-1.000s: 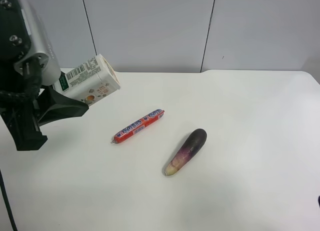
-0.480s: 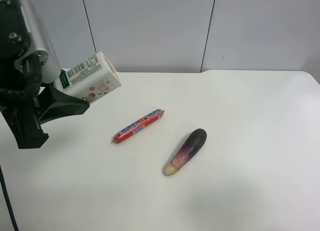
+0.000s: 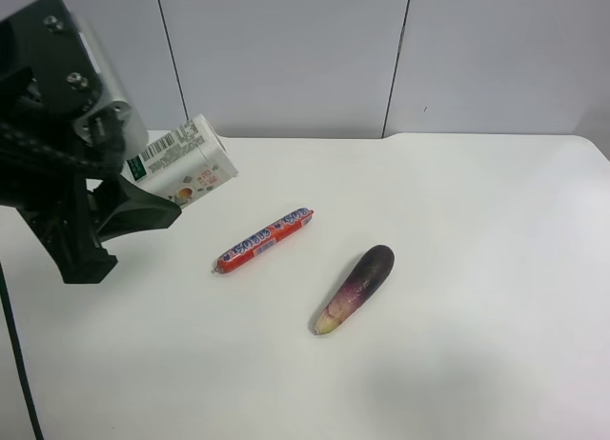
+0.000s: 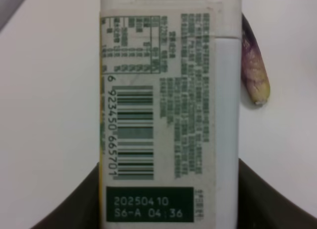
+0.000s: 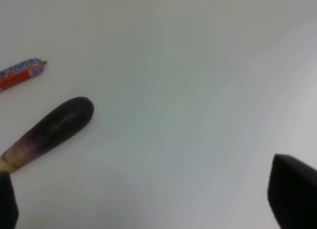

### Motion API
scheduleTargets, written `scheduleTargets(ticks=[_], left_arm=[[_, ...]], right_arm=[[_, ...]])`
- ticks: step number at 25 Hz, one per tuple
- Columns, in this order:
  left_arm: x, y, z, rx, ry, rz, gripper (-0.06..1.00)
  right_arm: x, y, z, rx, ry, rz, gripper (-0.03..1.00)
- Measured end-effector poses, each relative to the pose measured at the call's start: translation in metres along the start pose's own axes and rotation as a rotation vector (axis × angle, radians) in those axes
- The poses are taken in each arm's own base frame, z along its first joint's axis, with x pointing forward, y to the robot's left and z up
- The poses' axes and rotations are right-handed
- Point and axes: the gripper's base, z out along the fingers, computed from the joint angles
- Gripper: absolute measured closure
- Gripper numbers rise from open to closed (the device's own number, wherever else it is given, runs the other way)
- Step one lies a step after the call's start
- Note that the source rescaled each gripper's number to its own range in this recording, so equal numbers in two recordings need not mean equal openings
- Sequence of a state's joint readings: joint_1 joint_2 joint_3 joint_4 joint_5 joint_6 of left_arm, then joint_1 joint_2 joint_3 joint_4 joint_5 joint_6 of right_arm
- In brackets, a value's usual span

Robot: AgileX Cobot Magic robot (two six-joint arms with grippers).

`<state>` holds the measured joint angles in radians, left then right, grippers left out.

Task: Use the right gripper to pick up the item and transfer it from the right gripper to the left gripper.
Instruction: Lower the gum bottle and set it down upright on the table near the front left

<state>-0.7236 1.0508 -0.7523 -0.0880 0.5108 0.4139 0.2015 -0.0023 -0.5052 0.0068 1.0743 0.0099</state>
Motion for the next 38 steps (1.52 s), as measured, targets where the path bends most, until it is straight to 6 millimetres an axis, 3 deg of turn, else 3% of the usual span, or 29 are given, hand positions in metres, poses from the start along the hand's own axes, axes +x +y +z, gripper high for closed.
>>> scheduleTargets(ticks=[5,10,18,24,27,31,38], left_arm=[[0.004,0.009,0.027,-0.02,0.056,-0.082,0.94],[0.021,0.044,0.045,-0.124,0.111,-0.209,0.94],[0.073,0.11,0.057,-0.301,0.239,-0.449,0.94],[0.101,0.135,0.062,-0.388,0.257,-0.56,0.94],[0.125,0.137,0.066,-0.42,0.28,-0.639,0.94],[0.163,0.121,0.078,-0.419,0.346,-0.719,0.94],[0.191,0.112,0.102,-0.386,0.431,-0.79,0.94]], right_arm=[[0.0,0.0,0.0,0.0,0.0,0.0,-0.03],[0.0,0.0,0.0,0.0,0.0,0.0,-0.03],[0.0,0.0,0.0,0.0,0.0,0.0,-0.03],[0.0,0.0,0.0,0.0,0.0,0.0,-0.03],[0.0,0.0,0.0,0.0,0.0,0.0,-0.03],[0.0,0.0,0.0,0.0,0.0,0.0,-0.03],[0.0,0.0,0.0,0.0,0.0,0.0,-0.03]])
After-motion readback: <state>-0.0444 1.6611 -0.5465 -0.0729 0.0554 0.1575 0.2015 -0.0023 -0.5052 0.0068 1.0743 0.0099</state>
